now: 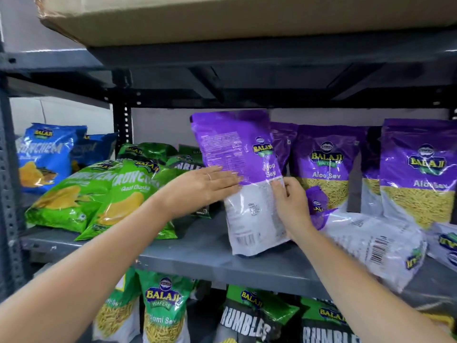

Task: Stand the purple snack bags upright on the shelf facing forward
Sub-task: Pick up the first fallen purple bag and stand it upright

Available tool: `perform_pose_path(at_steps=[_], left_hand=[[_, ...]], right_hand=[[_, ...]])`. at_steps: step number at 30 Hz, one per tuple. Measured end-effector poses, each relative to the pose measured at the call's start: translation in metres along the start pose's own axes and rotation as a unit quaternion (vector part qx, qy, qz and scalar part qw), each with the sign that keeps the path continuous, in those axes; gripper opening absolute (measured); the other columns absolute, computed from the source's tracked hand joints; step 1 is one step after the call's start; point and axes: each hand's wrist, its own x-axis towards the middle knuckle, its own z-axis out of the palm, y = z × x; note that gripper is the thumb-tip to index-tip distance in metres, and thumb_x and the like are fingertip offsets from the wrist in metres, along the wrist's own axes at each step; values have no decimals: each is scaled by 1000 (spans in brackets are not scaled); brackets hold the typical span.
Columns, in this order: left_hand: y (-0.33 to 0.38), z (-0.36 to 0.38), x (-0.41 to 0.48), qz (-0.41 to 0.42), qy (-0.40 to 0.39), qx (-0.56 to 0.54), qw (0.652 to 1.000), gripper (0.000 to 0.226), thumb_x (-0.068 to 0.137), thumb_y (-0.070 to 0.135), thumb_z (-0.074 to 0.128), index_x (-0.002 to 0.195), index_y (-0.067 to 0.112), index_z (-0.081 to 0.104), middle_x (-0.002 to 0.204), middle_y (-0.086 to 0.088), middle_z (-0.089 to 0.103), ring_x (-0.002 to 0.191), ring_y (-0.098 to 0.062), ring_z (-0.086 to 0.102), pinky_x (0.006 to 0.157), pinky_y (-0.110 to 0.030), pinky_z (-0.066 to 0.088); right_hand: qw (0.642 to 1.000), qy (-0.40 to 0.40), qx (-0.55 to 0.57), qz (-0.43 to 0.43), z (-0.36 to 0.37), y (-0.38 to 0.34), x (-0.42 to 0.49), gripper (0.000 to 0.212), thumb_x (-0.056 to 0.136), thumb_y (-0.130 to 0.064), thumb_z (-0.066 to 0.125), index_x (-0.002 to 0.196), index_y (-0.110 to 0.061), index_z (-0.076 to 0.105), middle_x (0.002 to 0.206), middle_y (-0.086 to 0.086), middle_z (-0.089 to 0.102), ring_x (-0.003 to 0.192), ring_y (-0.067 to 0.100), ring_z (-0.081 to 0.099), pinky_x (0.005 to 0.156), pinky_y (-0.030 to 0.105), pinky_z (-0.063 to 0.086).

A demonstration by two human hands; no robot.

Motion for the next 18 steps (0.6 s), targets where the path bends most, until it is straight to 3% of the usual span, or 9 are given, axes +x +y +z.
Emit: perform_pose_path(at_steps=[6,9,10,12,14,17,18], left_hand=[[25,9,-4,-28,27,12,999,47,94,-1,31,128,3,61,136,-13,62,125,-29,59,110,-50,39],[42,10,-5,-80,42,-5,996,65,92,-4,7,130,0,59,138,-15,59,129,-33,54,116,-47,33],[49,9,-5,-103,52,-13,993,68,87,-5,7,130,0,59,138,-15,58,129,-33,54,115,-47,31],[65,5,-1,-168,89,-43,981,61,79,-3,23,123,1,64,137,-15,60,127,-35,56,111,-47,30],[87,1,3,-228,144,-80,960,49,78,1,37,113,4,70,132,-15,64,121,-34,60,104,-47,38],[123,-2,10,-298,170,-165,925,31,77,8,55,103,12,71,111,-5,70,94,-29,65,79,-42,51],[133,-2,13,-325,156,-202,911,30,77,12,59,105,14,70,109,-3,68,92,-27,64,75,-39,53]], right_hand=[[999,12,49,-9,-5,12,-33,17,91,-23,54,106,-14,51,86,-11,58,78,8,54,72,30,43],[998,-8,57,8,-11,11,-35,15,91,-23,56,104,-20,50,92,-10,61,88,14,57,78,33,46],[998,-17,61,22,-12,8,-35,15,91,-23,57,104,-21,50,93,-9,61,89,15,57,77,32,47],[994,-32,86,62,-14,5,-29,19,89,-30,59,104,-21,52,98,-4,64,93,17,59,79,31,49],[979,-54,161,113,-16,-1,-21,31,86,-48,56,102,-22,59,103,-1,70,97,15,65,84,31,52],[940,-57,268,201,-22,-12,-3,47,93,-56,35,90,-20,66,83,-2,75,82,15,68,71,27,53],[932,-57,273,233,-24,-14,2,52,93,-57,32,93,-17,66,87,2,73,86,20,66,74,29,52]])
